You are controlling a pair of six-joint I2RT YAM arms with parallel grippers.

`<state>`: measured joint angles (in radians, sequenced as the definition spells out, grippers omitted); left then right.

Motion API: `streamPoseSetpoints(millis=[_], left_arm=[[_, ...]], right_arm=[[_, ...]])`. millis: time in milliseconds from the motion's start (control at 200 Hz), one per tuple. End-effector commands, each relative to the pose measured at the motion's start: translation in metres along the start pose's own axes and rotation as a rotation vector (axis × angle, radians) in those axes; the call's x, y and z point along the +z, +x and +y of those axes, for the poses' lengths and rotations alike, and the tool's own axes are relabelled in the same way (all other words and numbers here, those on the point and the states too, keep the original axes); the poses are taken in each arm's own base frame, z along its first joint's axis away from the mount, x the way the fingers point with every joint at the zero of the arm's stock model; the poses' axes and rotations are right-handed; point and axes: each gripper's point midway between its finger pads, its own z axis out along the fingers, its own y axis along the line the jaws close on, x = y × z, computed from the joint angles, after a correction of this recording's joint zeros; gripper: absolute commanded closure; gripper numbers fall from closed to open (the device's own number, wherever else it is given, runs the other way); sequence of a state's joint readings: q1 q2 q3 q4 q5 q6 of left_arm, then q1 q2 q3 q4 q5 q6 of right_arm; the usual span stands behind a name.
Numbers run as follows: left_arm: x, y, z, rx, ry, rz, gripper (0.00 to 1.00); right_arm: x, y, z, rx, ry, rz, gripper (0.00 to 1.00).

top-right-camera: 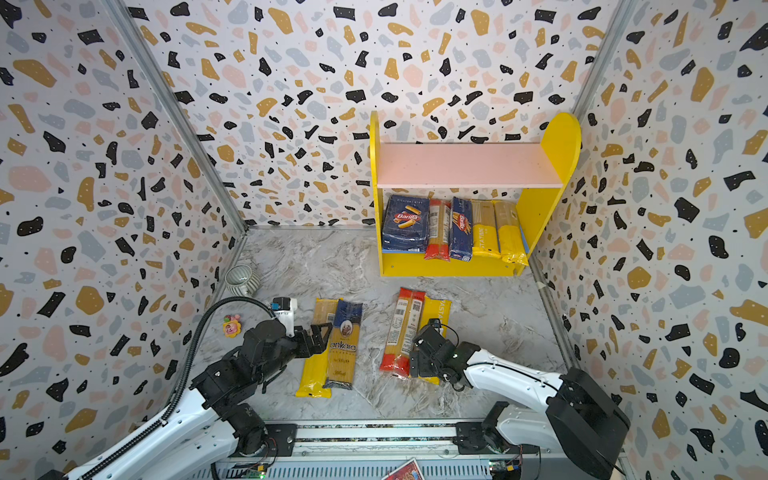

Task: Place and organize the pasta boxes and bags onto the shelf
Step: 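Close the right gripper on the yellow Pastatime bag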

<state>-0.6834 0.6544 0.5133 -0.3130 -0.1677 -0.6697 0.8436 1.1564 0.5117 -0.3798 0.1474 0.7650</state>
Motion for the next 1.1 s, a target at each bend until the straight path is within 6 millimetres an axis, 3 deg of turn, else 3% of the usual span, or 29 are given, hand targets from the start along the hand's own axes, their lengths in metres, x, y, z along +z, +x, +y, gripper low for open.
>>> streamPoseSetpoints(millis=[0,235,701,1091], left_arm=[[-0.002,-0.008,0.000,-0.004,-0.001,-0.035,0.00],[0.000,-0.008,-0.002,0.003,0.006,-0.034,0.00],[-0.010,-0.017,-0.004,0.009,0.005,-0.053,0.00],[-0.017,-0.034,-0.014,0.027,0.008,-0.067,0.00]], right_arm=[[-0.010,0.005,-0.009,0.020,0.027,0.020,0.01],[0.004,0.016,-0.005,0.032,0.020,0.067,0.01],[0.011,0.002,0.012,0.038,0.005,0.037,0.01],[0.029,0.018,0.002,0.032,0.049,0.086,0.01]])
